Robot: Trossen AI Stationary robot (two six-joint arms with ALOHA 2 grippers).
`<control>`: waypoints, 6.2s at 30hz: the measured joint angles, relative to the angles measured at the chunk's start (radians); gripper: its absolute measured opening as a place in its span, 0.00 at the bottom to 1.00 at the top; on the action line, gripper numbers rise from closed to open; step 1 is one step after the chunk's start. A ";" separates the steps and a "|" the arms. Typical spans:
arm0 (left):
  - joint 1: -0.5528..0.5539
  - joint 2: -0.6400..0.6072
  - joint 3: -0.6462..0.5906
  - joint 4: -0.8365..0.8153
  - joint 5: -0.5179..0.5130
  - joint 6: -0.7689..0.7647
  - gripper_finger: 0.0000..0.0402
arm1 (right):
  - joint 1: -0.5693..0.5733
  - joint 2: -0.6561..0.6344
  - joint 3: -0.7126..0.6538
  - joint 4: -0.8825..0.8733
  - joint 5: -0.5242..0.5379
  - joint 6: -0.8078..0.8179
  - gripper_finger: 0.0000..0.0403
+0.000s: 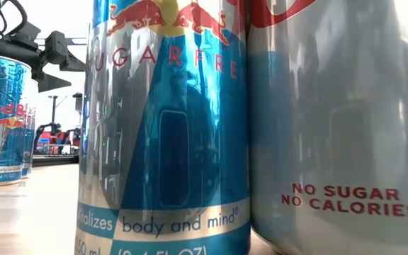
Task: Place canned beverage on shelf
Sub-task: Put the top white pink soda can on the shelf aligned with the other white pink soda can
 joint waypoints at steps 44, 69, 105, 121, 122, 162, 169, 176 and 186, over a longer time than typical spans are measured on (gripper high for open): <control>0.000 0.000 0.000 0.000 0.000 0.000 0.92 | -0.234 -0.133 0.002 -0.004 0.012 -0.529 0.59; 0.000 0.000 0.000 0.000 0.000 0.000 0.92 | -0.366 -0.110 0.001 0.060 0.032 -0.582 0.59; 0.000 0.000 0.000 0.000 0.000 0.000 0.92 | -0.385 -0.108 0.001 0.082 0.087 -0.722 0.85; 0.000 0.000 0.000 0.000 0.000 0.000 0.92 | -0.365 -0.108 0.001 0.061 0.079 -0.946 0.93; 0.000 0.000 0.000 0.000 0.000 0.000 0.92 | -0.365 -0.108 0.001 0.062 0.079 -0.948 0.93; 0.000 0.000 0.000 0.000 0.000 0.000 0.92 | -0.379 -0.108 -0.065 0.110 0.080 -0.840 0.63; 0.000 0.000 0.000 0.000 0.000 0.000 0.92 | -0.379 -0.108 -0.065 0.110 0.081 -0.823 0.58; 0.000 0.000 0.000 0.000 0.000 0.000 0.92 | -0.383 -0.108 -0.066 0.120 0.103 -0.824 0.62; 0.000 0.000 0.000 0.000 0.000 0.000 0.92 | -0.401 -0.108 -0.066 0.136 0.107 -0.825 0.60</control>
